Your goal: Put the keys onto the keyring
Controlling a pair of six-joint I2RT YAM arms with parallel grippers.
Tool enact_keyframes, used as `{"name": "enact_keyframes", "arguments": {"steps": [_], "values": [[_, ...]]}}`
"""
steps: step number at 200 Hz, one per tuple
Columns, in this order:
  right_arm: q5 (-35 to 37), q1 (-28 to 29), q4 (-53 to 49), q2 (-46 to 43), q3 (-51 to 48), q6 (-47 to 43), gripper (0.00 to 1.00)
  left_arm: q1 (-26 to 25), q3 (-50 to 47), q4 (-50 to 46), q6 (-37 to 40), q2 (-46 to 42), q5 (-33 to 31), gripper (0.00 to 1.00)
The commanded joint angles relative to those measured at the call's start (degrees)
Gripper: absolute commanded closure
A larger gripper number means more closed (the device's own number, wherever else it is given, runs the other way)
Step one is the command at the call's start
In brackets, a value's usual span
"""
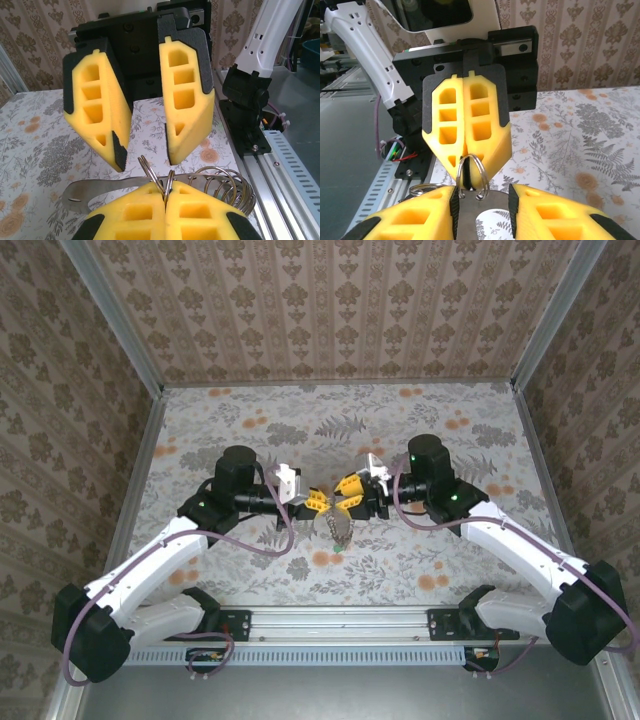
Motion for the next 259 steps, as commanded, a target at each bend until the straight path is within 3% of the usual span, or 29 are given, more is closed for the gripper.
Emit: {"name": "enact_keyframes", "arguments": {"steps": [1,52,99,116,123,133,150,191,227,259], "values": [[-3.71,0.24,-2.99,0.56,1.78,-1.64,0.66,-0.59,1.32,1.12,2.27,-0.57,1.92,1.00],[-5.59,0.94,-6.09,2.92,4.51,-3.31,0.74,-1.19,2.34,-1.33,4.57,0.40,2.54,1.00],[-6.18,1.01,-10.94,3.82,6.57,-6.97,0.99,-1.29,2.77,-2.40,4.78,0.53,1.99,1.00],[-3.08,1.03,-13.62,2.63,6.93,-9.63,1.00,-1.29,3.06,-4.61,3.56,0.75,-1.02,1.00],[-0.39,1.16,-15.37,1.93,7.27,-11.33,1.00,-1.23,3.00,-5.59,2.64,0.83,-2.98,0.88],[4.26,1.76,-19.20,0.91,8.23,-14.65,1.00,-1.08,2.62,-6.97,1.41,0.95,-4.98,0.62],[12.88,3.92,-28.30,0.25,11.46,-22.15,1.00,-0.71,1.26,-8.42,0.64,0.52,-4.93,0.50],[28.11,7.60,-44.22,1.77,19.60,-32.30,1.00,-0.22,-0.38,-9.97,-1.69,-1.49,-3.67,0.36],[39.19,10.78,-50.30,3.96,23.51,-37.09,1.00,1.04,1.43,-11.44,-3.68,-1.19,3.31,0.25],[48.65,14.16,-55.80,6.48,26.82,-41.57,1.00,1.78,0.96,-7.47,-7.51,0.04,0.10,0.28]]}}
